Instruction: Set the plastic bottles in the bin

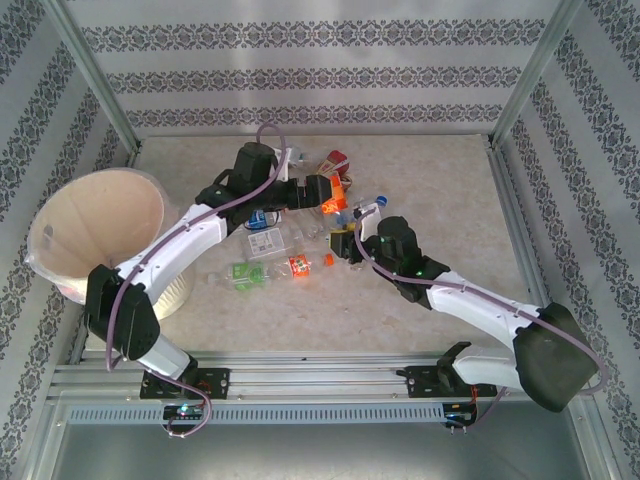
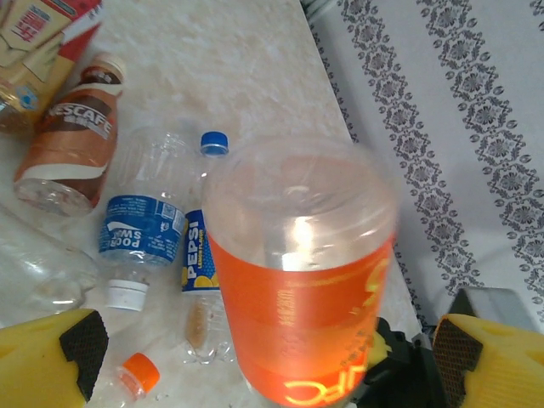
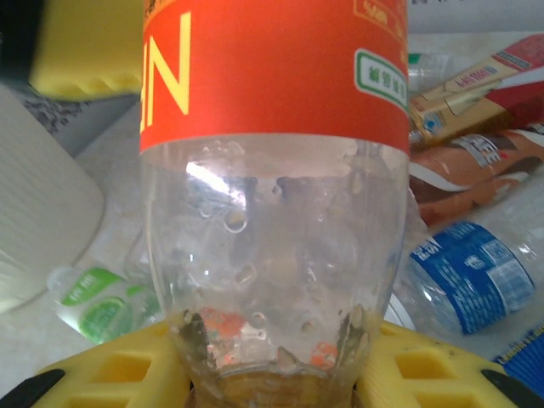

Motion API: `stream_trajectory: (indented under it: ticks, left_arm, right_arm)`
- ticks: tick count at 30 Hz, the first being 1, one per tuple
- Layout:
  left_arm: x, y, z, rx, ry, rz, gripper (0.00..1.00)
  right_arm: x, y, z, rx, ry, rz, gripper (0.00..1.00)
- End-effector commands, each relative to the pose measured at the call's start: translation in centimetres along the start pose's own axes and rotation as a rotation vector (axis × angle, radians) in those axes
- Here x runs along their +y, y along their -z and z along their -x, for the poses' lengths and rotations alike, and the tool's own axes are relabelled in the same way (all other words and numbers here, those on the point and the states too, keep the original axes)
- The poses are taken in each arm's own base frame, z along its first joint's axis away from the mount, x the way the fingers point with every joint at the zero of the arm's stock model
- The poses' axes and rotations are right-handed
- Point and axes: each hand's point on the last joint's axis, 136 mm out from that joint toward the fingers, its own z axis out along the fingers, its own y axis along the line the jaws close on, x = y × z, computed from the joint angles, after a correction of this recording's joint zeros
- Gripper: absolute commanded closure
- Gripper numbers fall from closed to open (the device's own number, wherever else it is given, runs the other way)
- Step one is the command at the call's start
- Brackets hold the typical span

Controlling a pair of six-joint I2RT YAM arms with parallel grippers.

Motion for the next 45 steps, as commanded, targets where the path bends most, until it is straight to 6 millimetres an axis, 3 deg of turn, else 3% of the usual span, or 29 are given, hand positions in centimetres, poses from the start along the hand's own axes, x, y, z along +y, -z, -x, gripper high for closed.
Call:
stream_trajectory:
  ticks: [1,7,12,17,23,29,33,39,45]
  left_arm:
    - [-1.4,-0.6,1.5,-0.062,-0.016,-0.058,0.0]
    - [-2.7,-2.5,2.0,-0.055,0.003,-0.167,0.01]
    - [-3.2,-2.9,1.7,-0.044,0.007,-0.203,0.22]
    - [-3.1,-2.4,1.4,-0.046,0.0,-0.194,0.39]
    - [-2.7,-1.9,1.8,-0.069,0.003,-0.152,0.45]
    - [-1.5,-1.5,2.2,-0.086,-0.003,-0.06,0.46]
    - [-0.8,-1.0,2.5,-0.105,-0.008,-0.01,0.46]
    - [0.4,0.5,3.5,-0.145,-0.02,0.072,0.47]
    - [1.4,3.0,4.8,-0.197,-0.029,0.144,0.47]
  right_arm:
    - [2.2,0.0,2.8,-0.077,-0.031,0.098,0.74]
    - [3.6,-0.7,2.5,-0.046,-0.022,0.156,0.73]
    - [3.8,-1.1,2.7,-0.057,-0.031,0.155,0.72]
    - [3.7,-1.1,2.4,-0.05,-0.034,0.152,0.65]
    - [4.1,-0.7,2.0,-0.036,-0.017,0.181,0.41]
    - [4.7,0.4,1.6,-0.014,0.045,0.211,0.02]
    - [4.0,1.8,2.6,-0.058,0.053,0.173,0.02]
    - [0.5,4.2,4.6,-0.195,0.025,-0.035,0.02]
    - [-1.8,5.1,4.4,-0.236,-0.012,-0.143,0.02]
